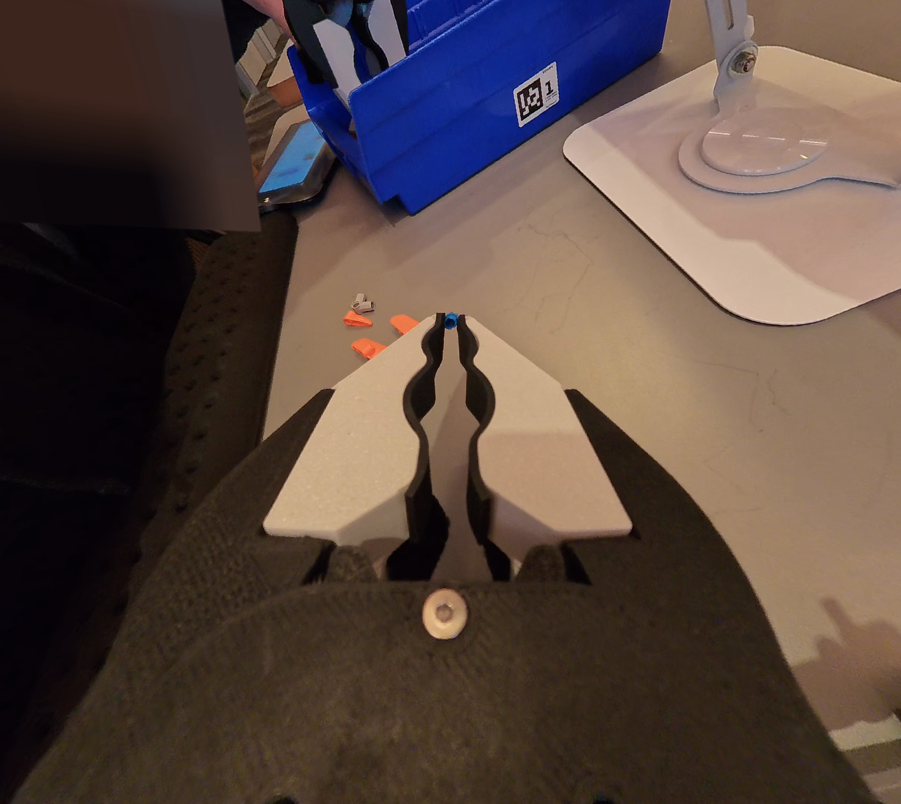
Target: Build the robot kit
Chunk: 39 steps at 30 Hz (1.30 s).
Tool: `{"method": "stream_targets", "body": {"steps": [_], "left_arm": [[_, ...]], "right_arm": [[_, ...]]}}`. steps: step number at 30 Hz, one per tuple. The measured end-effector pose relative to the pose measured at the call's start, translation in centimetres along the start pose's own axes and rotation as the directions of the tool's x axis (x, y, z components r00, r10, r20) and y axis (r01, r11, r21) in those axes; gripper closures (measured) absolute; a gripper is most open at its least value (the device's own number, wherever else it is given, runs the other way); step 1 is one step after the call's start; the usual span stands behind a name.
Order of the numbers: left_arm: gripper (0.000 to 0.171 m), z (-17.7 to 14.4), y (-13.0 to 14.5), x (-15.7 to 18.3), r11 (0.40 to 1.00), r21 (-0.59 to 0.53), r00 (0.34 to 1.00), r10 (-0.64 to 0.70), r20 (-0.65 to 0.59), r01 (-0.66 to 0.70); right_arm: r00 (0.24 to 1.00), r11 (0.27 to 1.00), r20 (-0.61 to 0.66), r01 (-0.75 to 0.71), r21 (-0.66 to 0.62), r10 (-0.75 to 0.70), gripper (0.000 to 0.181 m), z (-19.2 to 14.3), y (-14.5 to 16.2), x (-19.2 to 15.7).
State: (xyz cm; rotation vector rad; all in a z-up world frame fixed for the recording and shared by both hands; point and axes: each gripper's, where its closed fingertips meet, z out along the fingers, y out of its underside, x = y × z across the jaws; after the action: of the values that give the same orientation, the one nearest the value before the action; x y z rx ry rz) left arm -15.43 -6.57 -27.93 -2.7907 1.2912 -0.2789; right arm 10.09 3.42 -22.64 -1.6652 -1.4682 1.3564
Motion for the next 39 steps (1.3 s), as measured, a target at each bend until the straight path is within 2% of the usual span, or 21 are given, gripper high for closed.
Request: {"method": "stream_targets", "body": {"steps": [7,11,16,19,20,23,26,29,33,38,39], "left_arm": [[0.155,-0.9,0.2,-1.1,1.000,0.010,0.998,-0.003,0.060,0.003],[0.155,-2.7,-0.3,-3.1,0.996,0.081,0.991,-0.043,0.129,0.033],[0.155,-4.1,-0.2,-7.3,0.990,0.124,0.951,-0.105,0.292,0.071],[0.154,-4.0,-0.2,-7.9,0.987,0.133,0.948,-0.125,0.294,0.089],[0.148,-4.1,-0.1,-8.0,0.988,0.129,0.944,-0.126,0.305,0.090],[0.134,-4.5,0.6,-7.8,0.992,0.088,0.946,-0.116,0.304,0.093],[0.127,-5.1,1.0,-6.2,0.995,0.063,0.968,-0.089,0.236,0.076],[0.129,-4.9,2.0,-4.3,0.999,-0.012,0.984,-0.042,0.170,0.045],[0.127,-3.0,3.7,-1.9,0.989,-0.145,0.995,0.016,0.094,-0.002],[0.125,-0.8,4.7,-1.3,0.966,-0.256,0.995,0.059,0.080,-0.036],[0.130,-0.6,4.8,-1.3,0.961,-0.274,0.994,0.066,0.082,-0.042]], "right_arm": [[1.000,1.000,0.001,0.001,-0.001,-0.001,0.179,0.0,0.0,0.0],[1.000,1.000,0.002,-0.001,-0.002,0.001,0.178,0.0,0.0,0.0],[1.000,1.000,0.001,-0.001,-0.003,0.001,0.179,0.1,0.1,0.0],[1.000,1.000,0.002,-0.003,-0.003,0.003,0.178,0.1,0.1,0.0],[1.000,1.000,0.002,-0.003,-0.003,0.003,0.178,0.1,0.1,0.0],[1.000,1.000,0.002,-0.004,-0.003,0.004,0.178,0.1,0.1,0.0],[1.000,1.000,0.003,-0.005,-0.004,0.005,0.178,0.1,0.1,0.0],[1.000,1.000,0.004,-0.005,-0.004,0.005,0.178,0.1,0.1,0.0],[1.000,1.000,0.006,-0.002,-0.002,0.002,0.179,0.1,0.0,-0.1],[1.000,1.000,0.006,-0.002,-0.002,0.002,0.178,0.1,0.0,-0.1],[1.000,1.000,0.006,-0.002,-0.002,0.002,0.178,0.1,0.0,-0.1]]}}
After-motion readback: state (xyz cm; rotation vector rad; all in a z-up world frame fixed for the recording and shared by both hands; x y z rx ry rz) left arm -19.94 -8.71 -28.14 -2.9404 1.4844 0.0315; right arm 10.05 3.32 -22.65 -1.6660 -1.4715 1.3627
